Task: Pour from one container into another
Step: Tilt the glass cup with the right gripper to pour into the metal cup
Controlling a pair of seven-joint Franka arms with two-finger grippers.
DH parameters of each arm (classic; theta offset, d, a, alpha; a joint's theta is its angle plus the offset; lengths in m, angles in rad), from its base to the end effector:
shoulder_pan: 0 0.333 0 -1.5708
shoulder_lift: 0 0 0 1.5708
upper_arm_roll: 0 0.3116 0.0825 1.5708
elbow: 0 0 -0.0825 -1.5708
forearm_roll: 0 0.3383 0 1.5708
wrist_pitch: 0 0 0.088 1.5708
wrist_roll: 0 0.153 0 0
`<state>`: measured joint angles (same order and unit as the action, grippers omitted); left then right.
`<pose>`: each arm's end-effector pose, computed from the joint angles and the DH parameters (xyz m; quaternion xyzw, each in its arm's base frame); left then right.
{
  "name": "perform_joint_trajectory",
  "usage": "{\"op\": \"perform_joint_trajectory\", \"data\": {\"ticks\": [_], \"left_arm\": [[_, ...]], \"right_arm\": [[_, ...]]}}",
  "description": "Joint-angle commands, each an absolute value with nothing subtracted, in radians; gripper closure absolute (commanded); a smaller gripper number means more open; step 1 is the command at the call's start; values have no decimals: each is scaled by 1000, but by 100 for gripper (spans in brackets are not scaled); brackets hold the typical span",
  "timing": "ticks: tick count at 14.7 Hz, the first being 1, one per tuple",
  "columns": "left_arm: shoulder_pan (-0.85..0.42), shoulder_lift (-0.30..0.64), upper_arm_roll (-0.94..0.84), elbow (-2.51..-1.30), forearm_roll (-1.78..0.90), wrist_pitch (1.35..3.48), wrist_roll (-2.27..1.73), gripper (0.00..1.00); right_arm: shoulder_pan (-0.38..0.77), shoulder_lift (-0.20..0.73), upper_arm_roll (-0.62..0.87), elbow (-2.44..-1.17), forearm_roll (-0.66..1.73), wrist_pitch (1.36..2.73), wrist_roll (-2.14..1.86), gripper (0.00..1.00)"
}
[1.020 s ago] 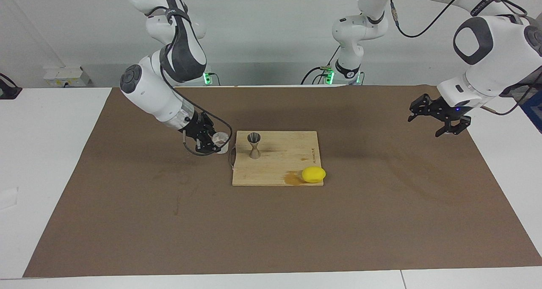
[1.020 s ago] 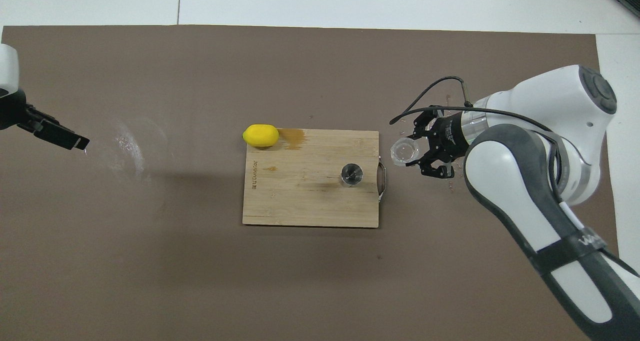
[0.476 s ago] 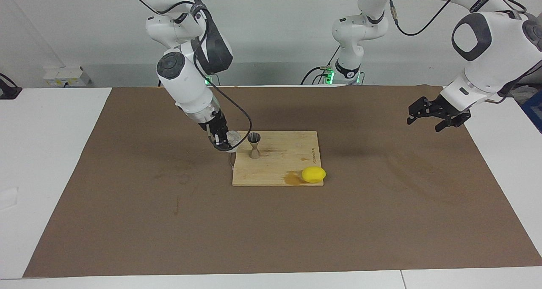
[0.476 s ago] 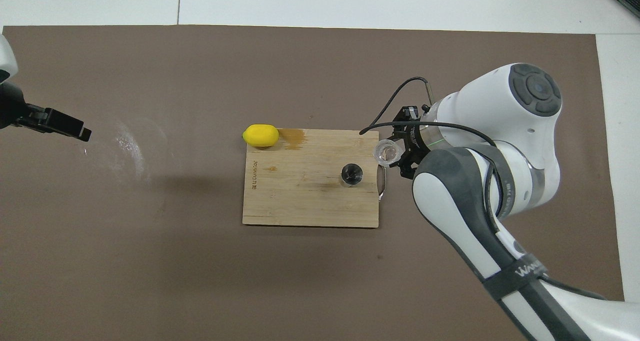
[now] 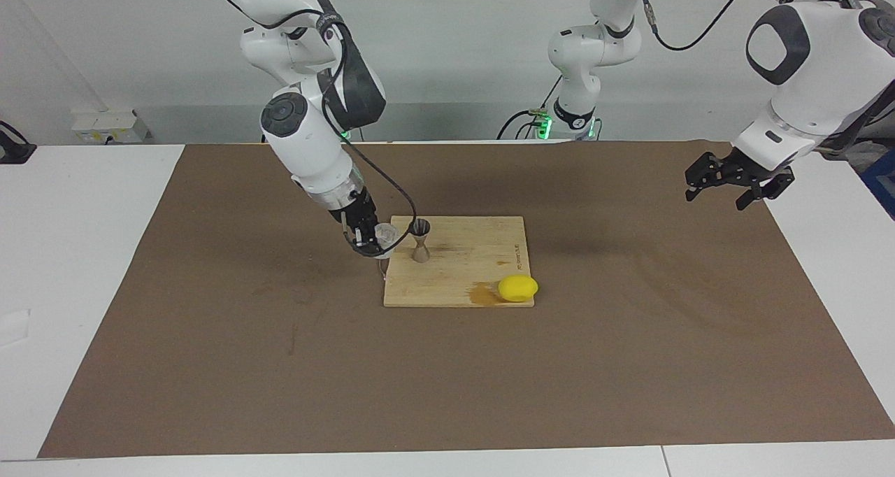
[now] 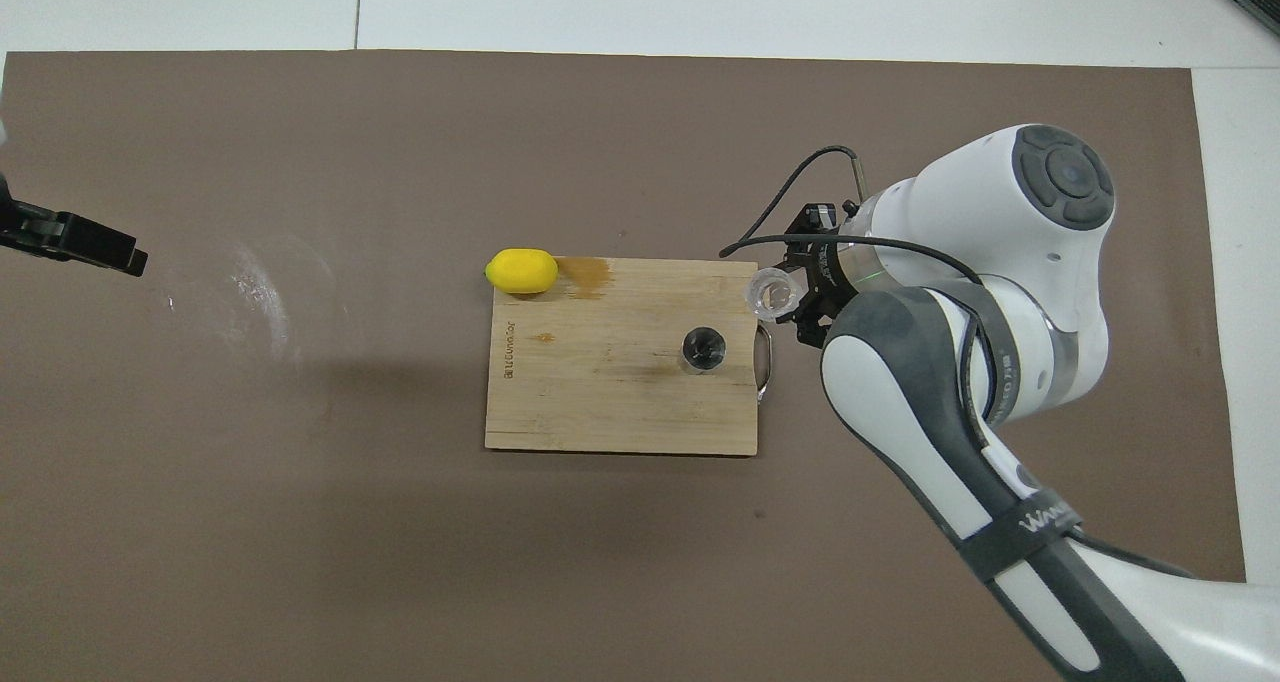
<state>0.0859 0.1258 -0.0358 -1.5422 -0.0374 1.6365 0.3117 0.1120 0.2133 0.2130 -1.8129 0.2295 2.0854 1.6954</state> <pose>0.5483 0.0230 0.5255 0.9913 -0.1288 -0.0117 0.0234 0.5491 0.2004 0.4035 -0.7312 0.6702 0.0883 0.0918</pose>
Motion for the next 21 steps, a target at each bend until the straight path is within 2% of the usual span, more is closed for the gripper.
{"op": "perform_joint_trajectory", "data": {"ticks": [1,11,16,21], "left_arm": [[94,81,-26,-1598,-15,1658,298,0],[51,77,-26,-1583,-15,1695,196,0],[46,74,-22,-1580,-17,1684,196,0],[-20,72,44,-1572,-21,1683,196,0]], "right_arm": [[110,218,218,-1805,227,2095,1724,100],[158,206,216,-1802,209,2082,1727,100],[199,198,215,-1804,129,2076,1727,100],[212,190,216,-1801,32,2057,1726,100]]}}
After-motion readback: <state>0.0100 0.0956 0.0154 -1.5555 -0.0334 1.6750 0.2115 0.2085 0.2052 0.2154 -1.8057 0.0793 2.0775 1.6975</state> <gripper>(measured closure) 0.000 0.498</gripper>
